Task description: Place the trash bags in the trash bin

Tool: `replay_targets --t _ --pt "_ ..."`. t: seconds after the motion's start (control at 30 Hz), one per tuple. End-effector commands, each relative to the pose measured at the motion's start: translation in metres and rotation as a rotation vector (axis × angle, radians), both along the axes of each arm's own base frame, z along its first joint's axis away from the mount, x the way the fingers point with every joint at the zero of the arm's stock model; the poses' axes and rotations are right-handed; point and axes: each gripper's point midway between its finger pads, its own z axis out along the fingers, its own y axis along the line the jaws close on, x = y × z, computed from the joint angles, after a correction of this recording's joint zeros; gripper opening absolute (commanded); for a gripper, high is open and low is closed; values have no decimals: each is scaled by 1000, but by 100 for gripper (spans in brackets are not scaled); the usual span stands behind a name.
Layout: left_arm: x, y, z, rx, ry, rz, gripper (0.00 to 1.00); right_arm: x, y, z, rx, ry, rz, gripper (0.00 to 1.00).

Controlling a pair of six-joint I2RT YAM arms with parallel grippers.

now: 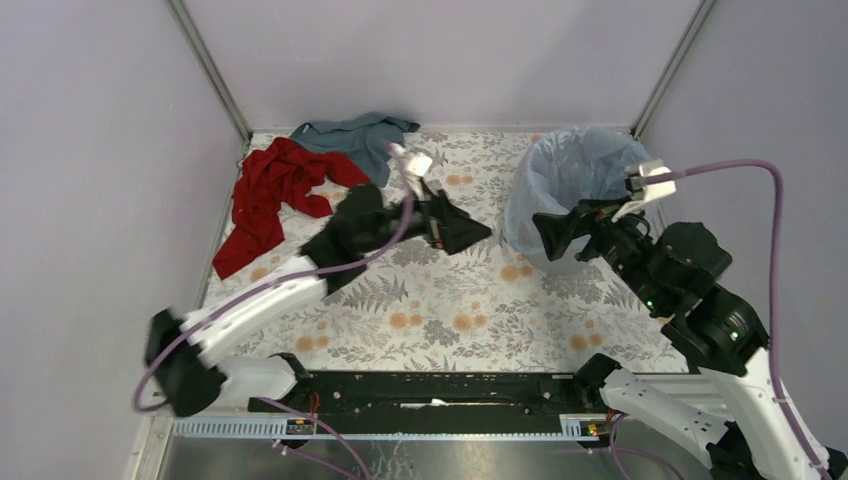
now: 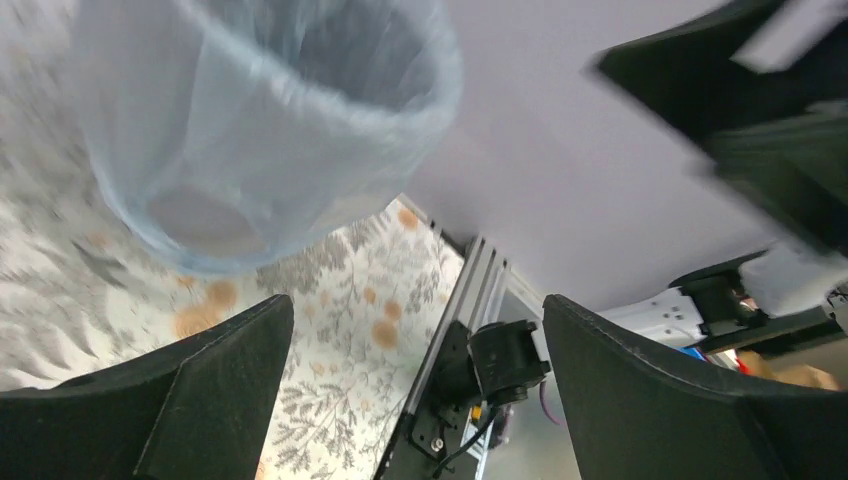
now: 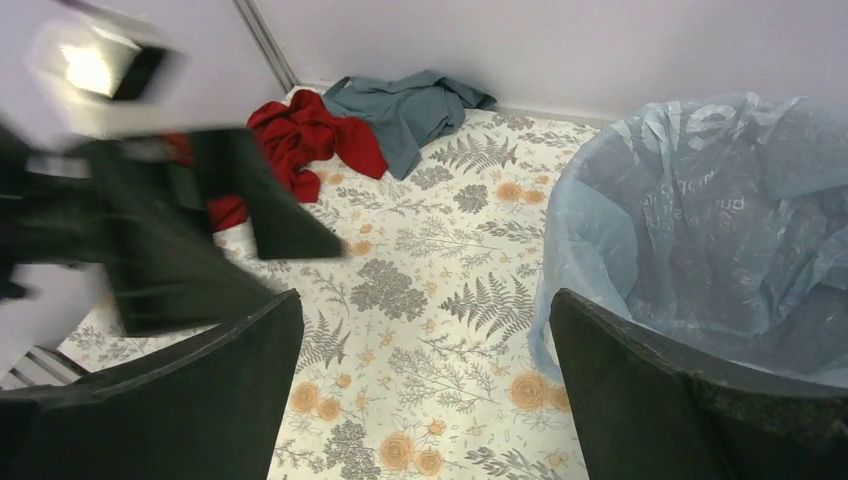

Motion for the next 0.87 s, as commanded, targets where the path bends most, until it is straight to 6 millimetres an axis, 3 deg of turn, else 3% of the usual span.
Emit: replay_targets --t 0.0,0.23,0.37,0.6,0.83 --pt "-15 59 51 62 -203 132 99 5 7 21 6 -56 22 100" --pt "-31 176 126 144 -355 479 99 -8 0 43 80 -111 32 100" --pt "-33 219 155 154 -391 634 99 -11 -15 59 121 -155 -23 100" --pt "-35 244 168 154 -436 720 99 -17 -16 67 166 -179 -12 100" --pt "-35 239 167 149 -444 700 99 -13 -10 57 177 -154 -2 100"
